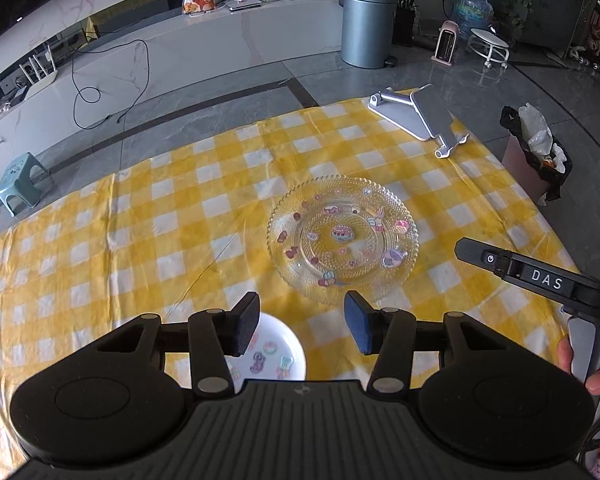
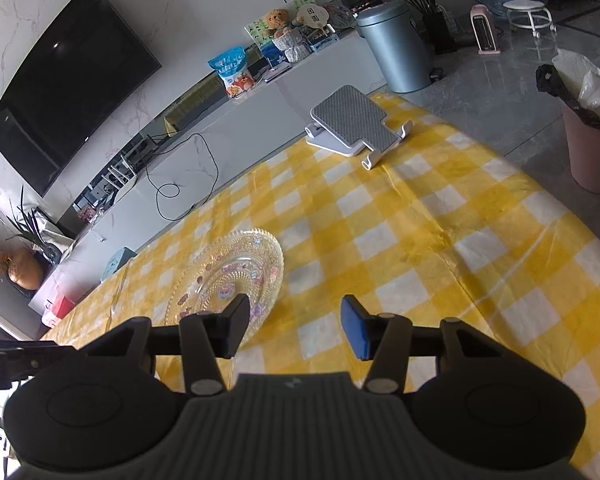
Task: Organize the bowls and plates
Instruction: 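Move both grippers over to the clear patterned glass plate, then close both grippers on the rim of the glass plate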
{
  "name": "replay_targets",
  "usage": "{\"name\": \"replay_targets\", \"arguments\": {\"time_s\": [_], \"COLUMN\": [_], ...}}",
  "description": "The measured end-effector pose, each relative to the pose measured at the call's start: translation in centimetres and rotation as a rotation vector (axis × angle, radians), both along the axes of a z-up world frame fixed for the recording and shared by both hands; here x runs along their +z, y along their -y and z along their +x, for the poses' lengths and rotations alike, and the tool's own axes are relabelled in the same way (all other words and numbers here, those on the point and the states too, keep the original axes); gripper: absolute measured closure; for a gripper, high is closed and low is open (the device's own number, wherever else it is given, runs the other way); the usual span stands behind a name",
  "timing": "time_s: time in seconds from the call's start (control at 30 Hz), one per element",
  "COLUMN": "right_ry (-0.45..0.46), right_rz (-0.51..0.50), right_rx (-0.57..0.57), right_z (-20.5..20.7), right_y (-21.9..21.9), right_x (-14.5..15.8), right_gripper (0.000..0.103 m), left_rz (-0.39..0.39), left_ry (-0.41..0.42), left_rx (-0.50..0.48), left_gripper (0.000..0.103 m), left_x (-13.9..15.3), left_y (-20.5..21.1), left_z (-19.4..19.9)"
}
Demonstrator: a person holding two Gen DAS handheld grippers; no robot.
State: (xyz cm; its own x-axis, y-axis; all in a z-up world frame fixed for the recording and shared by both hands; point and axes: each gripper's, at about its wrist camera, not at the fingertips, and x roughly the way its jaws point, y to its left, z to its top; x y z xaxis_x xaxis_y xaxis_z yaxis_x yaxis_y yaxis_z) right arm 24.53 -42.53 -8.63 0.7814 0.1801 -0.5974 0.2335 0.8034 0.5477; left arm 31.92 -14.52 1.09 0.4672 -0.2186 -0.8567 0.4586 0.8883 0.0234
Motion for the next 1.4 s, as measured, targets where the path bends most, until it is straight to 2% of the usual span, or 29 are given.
{"name": "replay_targets", "arguments": {"time_s": [0.1,0.23,0.33,0.43,0.6,0.8,0.87,1.07,1.13,1.23,1.3,1.4], "right_ry": [0.003,-0.006,-0.041,-0.068,-0.082,-0.080,-0.092,-0.098,-0.103,-0.106,-0.108,-0.112], "right_rz": [0.034,0.054,0.099,0.143,0.117,0.134,0.161,0.169,0.166,0.151,0.158,0.150], "right_rx": [-0.002,0.002,-0.003,0.003,0.002,0.013,0.024,0.039,0.041,0.042,0.042,0.046], "right_z": [1.4,3.4,4.6,5.7,6.8,6.8,7.0,7.0,7.0,7.1,7.1,7.2], "right_y": [0.2,0.3,0.6,0.6,0.4,0.2,0.1,-0.3,-0.4,-0.4,-0.3,-0.3], "right_x": [-0.5,-1.1,-2.2,-3.0,-3.2,-3.3,-3.7,-3.8,-3.8,-3.8,-3.9,-3.7], "right_gripper": [0.056,0.060,0.068,0.071,0.072,0.072,0.083,0.088,0.092,0.097,0.098,0.098], "left_rz": [-0.014,-0.062,-0.108,-0.124,-0.174,-0.217,-0.229,-0.244,-0.238,-0.221,-0.210,-0.197], "left_ry": [-0.035,-0.088,-0.129,-0.143,-0.161,-0.182,-0.187,-0.196,-0.191,-0.179,-0.174,-0.169], "left_rx": [0.027,0.111,0.169,0.198,0.225,0.233,0.232,0.211,0.208,0.211,0.210,0.213], "left_gripper": [0.049,0.056,0.058,0.061,0.066,0.072,0.074,0.081,0.086,0.086,0.087,0.094], "left_x": [-1.9,-4.3,-5.6,-6.4,-6.9,-7.5,-7.6,-7.7,-7.7,-7.6,-7.7,-7.3], "left_y": [0.4,-0.2,-1.1,-1.6,-2.8,-3.2,-3.3,-3.0,-2.5,-2.1,-1.8,-1.8], "left_z": [2.5,5.7,7.5,8.8,10.2,10.7,10.6,10.2,10.1,9.9,9.9,9.7]}}
